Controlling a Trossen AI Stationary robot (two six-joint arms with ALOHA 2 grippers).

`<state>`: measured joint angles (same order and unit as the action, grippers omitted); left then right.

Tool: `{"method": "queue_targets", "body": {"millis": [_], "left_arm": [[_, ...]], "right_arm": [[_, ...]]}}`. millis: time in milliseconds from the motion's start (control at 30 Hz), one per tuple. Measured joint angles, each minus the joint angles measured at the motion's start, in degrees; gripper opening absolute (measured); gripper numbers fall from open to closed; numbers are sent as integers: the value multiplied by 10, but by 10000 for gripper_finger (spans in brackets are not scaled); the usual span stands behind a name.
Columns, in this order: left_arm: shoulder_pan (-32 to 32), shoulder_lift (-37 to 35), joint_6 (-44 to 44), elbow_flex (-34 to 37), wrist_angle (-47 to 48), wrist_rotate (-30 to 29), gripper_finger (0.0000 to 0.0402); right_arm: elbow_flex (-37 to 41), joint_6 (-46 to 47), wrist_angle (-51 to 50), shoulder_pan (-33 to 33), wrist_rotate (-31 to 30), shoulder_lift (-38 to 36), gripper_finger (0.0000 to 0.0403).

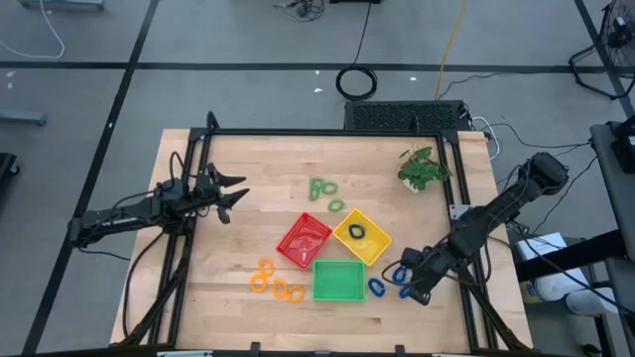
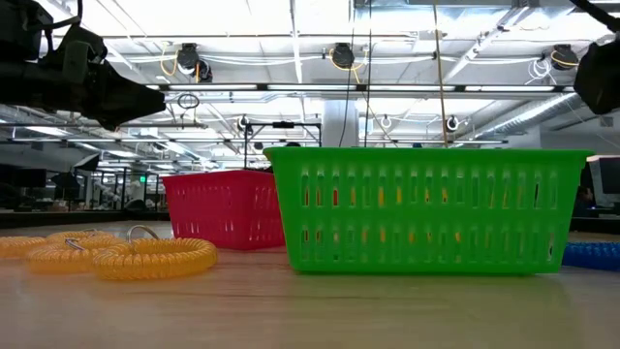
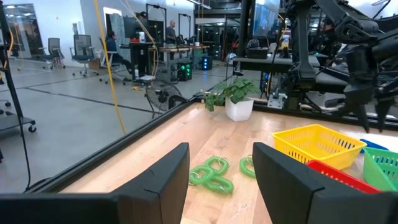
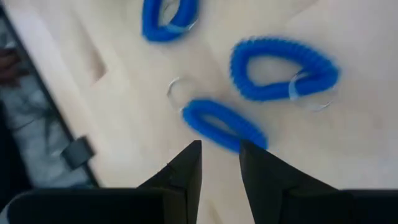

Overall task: Sort spring keychains
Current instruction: Put the blue spring keychain into the yellow bin

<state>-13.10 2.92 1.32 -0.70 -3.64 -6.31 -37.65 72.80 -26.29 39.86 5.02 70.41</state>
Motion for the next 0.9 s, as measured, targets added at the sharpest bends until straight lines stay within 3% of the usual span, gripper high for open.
{"method": "queue_targets", "body": {"millis": [100,233,567,900], "left_arm": [[0,0,0,0,0,0,184],[0,0,0,0,0,0,184],[0,0,0,0,0,0,184],[0,0,0,0,0,0,184]], "right_arm": [[0,-7,0,4,-35,2,93],[0,-63,-1,4,-38,13,98],[0,-149,24,4,-49,70,160],[-2,-202,17,27,-54,115,159]]}}
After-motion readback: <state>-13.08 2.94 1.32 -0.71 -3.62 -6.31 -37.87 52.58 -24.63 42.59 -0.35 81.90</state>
